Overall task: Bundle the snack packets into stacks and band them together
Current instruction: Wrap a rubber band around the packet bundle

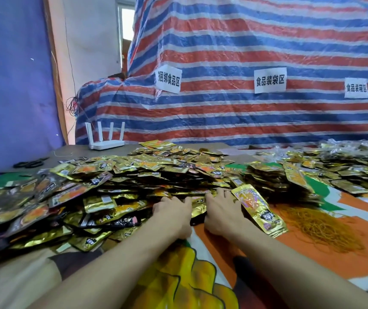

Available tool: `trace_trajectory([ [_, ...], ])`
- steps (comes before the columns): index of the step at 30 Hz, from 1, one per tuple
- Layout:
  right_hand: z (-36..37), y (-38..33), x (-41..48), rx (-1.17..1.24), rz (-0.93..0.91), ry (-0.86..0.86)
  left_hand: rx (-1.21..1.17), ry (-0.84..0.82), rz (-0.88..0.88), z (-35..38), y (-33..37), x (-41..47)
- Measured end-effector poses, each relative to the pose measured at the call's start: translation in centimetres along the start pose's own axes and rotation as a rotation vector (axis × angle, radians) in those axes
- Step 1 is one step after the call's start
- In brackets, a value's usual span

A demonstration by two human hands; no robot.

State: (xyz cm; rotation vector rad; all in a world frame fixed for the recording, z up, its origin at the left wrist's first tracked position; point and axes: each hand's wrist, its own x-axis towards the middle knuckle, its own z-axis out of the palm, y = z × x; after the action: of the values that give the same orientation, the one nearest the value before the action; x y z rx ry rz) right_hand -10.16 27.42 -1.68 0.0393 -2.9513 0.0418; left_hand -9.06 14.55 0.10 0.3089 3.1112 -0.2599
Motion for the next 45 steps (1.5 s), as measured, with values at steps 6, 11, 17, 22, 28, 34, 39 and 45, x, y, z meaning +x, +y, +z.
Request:
trace_trajectory([
  [6,-0.1,-0.2,-0.5,-0.038,-0.075,0.176,0.096,0.099,0.111,-0.6,-2.1,-0.6],
  [11,-0.3,-0.5,-0.8,0.104,-0.16,0.344,-0.245,0.248,0.024,0.3,-4.8,-1.9],
  [17,-0.9,-2.6,-0.2,0.609,-0.173,0.52,-0.858,0.548,-0.011,-1.4,-9.4,-2.8],
  [22,-2.3,-5.5,0.7,0.943,-0.236,0.582,-1.119,0.79,-0.164,-1.6,-10.9,-2.5],
  [28,-1.7,-8.1,1.8,1.395,-0.055,0.441,-1.205,1.008,-0.208,1.4,-11.0,-2.3],
  [34,0.3,-8.8,1.3,1.597,-0.08,0.175,-1.163,1.123,-0.286,2.6,-10.8,-1.5],
  [39,0.4,-10.1,0.2,1.454,-0.221,0.131,-1.254,1.153,-0.356,2.9,-11.6,-1.2],
  [45,-0.1,-11.0,-1.0,1.342,-0.349,0.133,-1.573,1.098,-0.418,2.7,-11.9,-1.2],
])
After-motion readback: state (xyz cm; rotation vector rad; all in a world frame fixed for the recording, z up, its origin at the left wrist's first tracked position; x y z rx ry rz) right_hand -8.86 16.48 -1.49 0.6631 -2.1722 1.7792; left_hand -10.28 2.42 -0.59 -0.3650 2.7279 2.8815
